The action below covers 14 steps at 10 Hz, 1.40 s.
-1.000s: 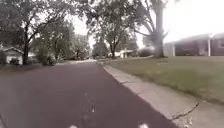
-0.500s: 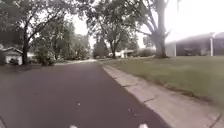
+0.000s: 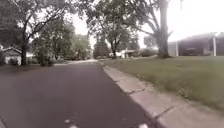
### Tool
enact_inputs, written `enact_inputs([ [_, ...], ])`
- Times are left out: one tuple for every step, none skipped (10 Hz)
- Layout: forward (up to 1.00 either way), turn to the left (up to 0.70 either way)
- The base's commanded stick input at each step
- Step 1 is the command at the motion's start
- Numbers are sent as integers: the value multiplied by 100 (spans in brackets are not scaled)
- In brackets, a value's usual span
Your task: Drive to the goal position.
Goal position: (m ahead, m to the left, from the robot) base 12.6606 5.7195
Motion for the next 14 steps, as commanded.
enact_inputs([
  [70, 0],
  [70, 0],
  [70, 0],
  [70, 0],
  [70, 0],
  [70, 0],
  [70, 0],
  [70, 0],
  [70, 0],
  [70, 0],
  [70, 0],
  [70, 0],
  [70, 0],
  [70, 7],
])
